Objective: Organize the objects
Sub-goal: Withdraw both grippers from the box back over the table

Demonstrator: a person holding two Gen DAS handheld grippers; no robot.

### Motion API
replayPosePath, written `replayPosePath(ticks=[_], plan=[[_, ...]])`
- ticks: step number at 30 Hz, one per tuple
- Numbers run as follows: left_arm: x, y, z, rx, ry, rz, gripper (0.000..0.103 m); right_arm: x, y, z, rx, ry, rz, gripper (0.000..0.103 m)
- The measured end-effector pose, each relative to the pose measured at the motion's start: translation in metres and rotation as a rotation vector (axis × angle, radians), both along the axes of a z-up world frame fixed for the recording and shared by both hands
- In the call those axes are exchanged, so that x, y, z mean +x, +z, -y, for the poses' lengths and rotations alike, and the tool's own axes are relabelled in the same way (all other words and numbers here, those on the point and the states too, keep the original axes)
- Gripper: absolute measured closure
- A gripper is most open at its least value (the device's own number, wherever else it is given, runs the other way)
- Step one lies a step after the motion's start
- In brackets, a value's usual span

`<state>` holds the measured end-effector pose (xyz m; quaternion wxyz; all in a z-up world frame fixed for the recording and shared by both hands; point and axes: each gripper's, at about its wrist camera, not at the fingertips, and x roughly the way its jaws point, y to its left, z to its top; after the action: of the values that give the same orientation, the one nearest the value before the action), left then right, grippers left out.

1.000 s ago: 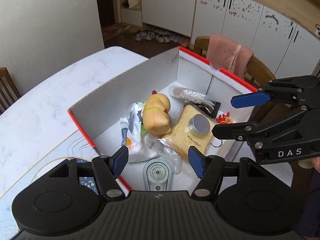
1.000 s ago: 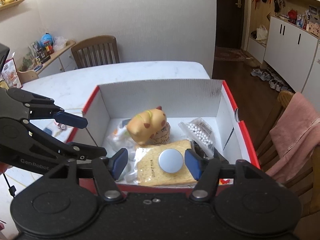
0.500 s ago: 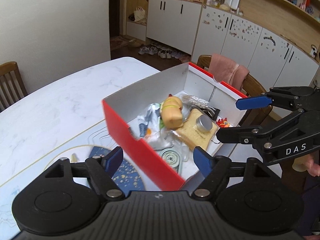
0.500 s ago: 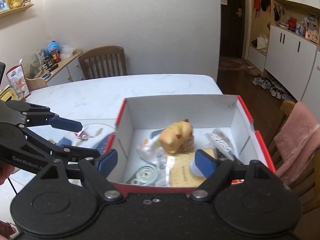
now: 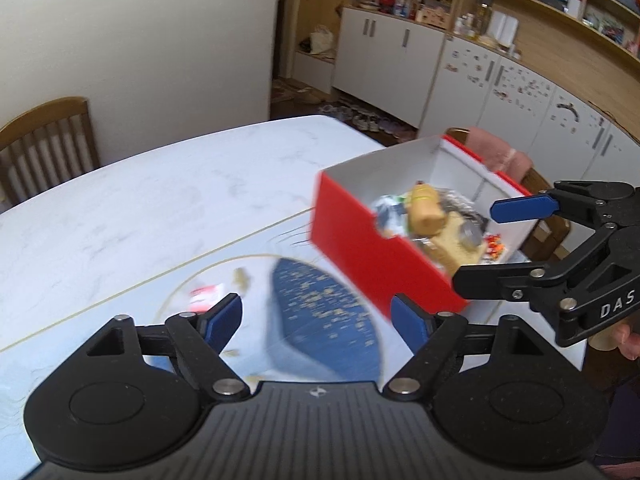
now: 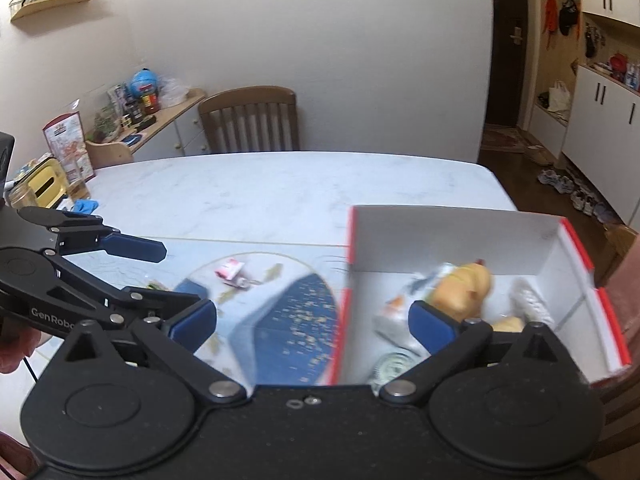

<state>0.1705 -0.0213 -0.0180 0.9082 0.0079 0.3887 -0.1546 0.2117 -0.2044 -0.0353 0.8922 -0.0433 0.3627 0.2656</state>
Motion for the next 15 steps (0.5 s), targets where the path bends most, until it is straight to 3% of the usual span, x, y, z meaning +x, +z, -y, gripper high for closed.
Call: replayPosePath(ticks=[6,9,15], plan=[[-0.004,-0.010,-0.043,-0.008,0.048,-0.002,0.011,0.008,-0.006,-0.037,-0.011,0.012,-0.026,0.001],[-0.005,-0.018,-0.064,-0.012,0.075,-0.005,0.000,0.013,-0.009,-0.054,-0.015,0.018,-0.043,0.001],[-0.002,-0.040,-0.102,-0.020,0.118,-0.023,0.000,0.026,-0.023,-0.089,-0.064,0.041,-0.059,0.001]])
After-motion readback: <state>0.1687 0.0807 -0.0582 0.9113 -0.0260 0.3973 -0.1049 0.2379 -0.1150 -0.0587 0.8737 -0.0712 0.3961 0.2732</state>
